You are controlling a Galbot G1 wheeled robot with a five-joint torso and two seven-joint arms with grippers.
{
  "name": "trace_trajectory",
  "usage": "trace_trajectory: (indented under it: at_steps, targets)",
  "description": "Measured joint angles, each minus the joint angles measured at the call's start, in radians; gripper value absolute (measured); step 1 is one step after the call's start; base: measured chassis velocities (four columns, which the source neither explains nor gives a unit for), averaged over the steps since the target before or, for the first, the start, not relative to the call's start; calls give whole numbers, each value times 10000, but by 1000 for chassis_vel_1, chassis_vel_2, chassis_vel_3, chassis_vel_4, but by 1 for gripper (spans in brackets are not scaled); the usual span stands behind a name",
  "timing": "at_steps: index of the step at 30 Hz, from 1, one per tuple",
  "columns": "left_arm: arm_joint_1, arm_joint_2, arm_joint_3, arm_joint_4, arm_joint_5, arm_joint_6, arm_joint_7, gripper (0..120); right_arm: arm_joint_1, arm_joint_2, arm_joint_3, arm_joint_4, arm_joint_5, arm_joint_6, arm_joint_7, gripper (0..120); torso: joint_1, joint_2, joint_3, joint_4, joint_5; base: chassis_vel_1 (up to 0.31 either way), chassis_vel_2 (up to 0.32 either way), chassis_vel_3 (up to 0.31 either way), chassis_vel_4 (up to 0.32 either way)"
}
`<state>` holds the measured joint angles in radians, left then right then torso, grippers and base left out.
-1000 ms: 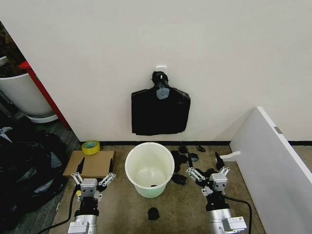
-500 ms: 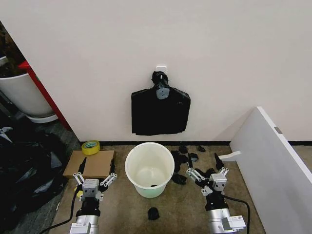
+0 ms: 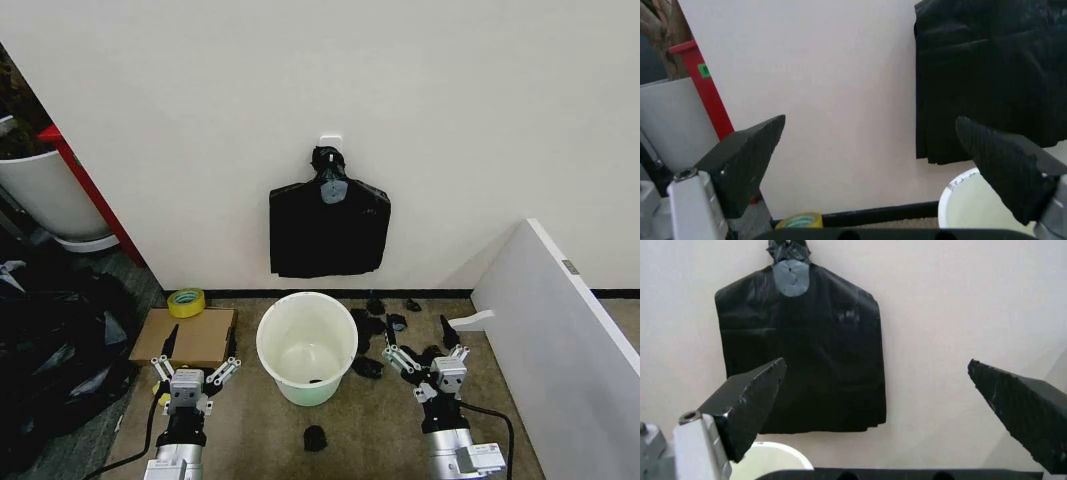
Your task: Place the garbage bag over the trash bin.
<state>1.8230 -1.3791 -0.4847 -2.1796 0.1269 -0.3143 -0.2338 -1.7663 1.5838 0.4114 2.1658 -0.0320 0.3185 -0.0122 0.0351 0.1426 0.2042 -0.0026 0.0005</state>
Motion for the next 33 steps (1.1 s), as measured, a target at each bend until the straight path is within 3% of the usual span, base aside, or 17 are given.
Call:
trace_trajectory:
  at_steps: [23, 33]
  targets:
    - [-51, 82, -89, 34, -104, -21, 17, 100, 604, -195, 55, -475, 170, -262, 75, 100, 0, 0, 0, -1, 0, 0, 0, 0, 0]
    - [-329, 596, 96, 360, -502, -264, 35, 100, 2500, -925, 29, -1512, 1488, -866, -22, 100, 0, 0, 0, -2, 0, 0, 0, 0, 0]
